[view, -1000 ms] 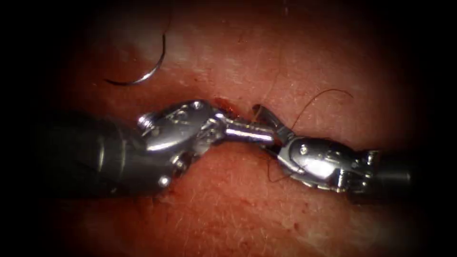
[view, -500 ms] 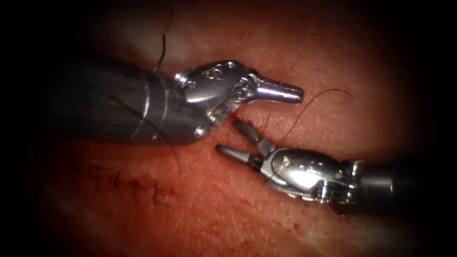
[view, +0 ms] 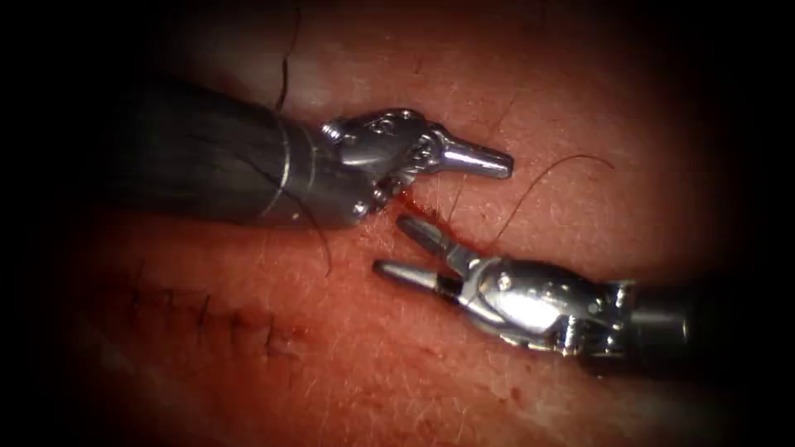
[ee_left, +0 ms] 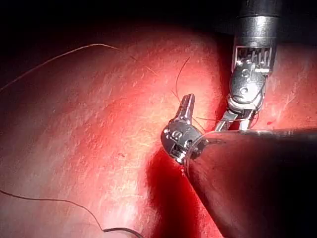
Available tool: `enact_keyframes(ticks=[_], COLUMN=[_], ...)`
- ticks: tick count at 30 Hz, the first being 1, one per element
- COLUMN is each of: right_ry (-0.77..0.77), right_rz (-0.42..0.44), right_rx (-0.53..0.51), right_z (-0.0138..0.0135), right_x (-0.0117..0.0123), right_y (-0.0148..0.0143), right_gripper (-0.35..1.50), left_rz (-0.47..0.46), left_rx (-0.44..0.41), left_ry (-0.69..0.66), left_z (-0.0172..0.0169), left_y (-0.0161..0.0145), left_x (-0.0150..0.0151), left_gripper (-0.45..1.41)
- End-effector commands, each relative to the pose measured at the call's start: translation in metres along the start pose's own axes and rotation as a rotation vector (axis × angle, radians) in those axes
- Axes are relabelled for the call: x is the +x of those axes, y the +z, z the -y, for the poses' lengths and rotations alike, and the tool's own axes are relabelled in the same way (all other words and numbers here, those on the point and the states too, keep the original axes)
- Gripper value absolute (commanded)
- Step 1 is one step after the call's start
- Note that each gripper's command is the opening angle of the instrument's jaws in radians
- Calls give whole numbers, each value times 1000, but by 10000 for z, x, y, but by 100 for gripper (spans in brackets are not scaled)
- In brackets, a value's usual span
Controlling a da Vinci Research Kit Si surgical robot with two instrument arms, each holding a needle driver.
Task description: Wound Closure
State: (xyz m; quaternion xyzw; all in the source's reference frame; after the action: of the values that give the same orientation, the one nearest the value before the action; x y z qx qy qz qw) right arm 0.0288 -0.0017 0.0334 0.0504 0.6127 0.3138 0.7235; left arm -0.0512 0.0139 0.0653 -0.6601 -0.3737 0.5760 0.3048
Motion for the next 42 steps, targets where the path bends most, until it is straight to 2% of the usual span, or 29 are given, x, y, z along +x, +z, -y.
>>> enact_keyframes(ticks=[1,10,13,21,23,26,33,38,42], right_ry=[11,35,40,47,95,156,254,304,377], right_rz=[-23,-114,-148,-161,-157,-161,-158,-116,-88], right_rx=[-1,7,-21,-119,-180,-208,-318,-380,-441], right_z=[6,7,4,-7,-13,-17,-39,-43,-46], right_x=[-4,16,18,17,12,9,-4,-16,-34], right_y=[5,-2,-8,-22,-30,-38,-81,-93,-95], right_gripper=[34,34,32,32,32,29,26,26,26], left_rz=[3,-6,-31,-50,-55,-57,-69,-68,-71], left_rx=[-7,-14,11,24,29,34,49,46,42], left_ry=[-3,2,12,23,24,24,27,28,24], left_z=[4,13,12,-7,-15,-20,-29,-34,-35], left_y=[5,-2,-24,-37,-35,-32,-20,-17,3], left_x=[-11,-32,-43,-65,-69,-72,-78,-82,-77], left_gripper=[-45,-45,-45,-45,-45,-45,-45,-45,-45])
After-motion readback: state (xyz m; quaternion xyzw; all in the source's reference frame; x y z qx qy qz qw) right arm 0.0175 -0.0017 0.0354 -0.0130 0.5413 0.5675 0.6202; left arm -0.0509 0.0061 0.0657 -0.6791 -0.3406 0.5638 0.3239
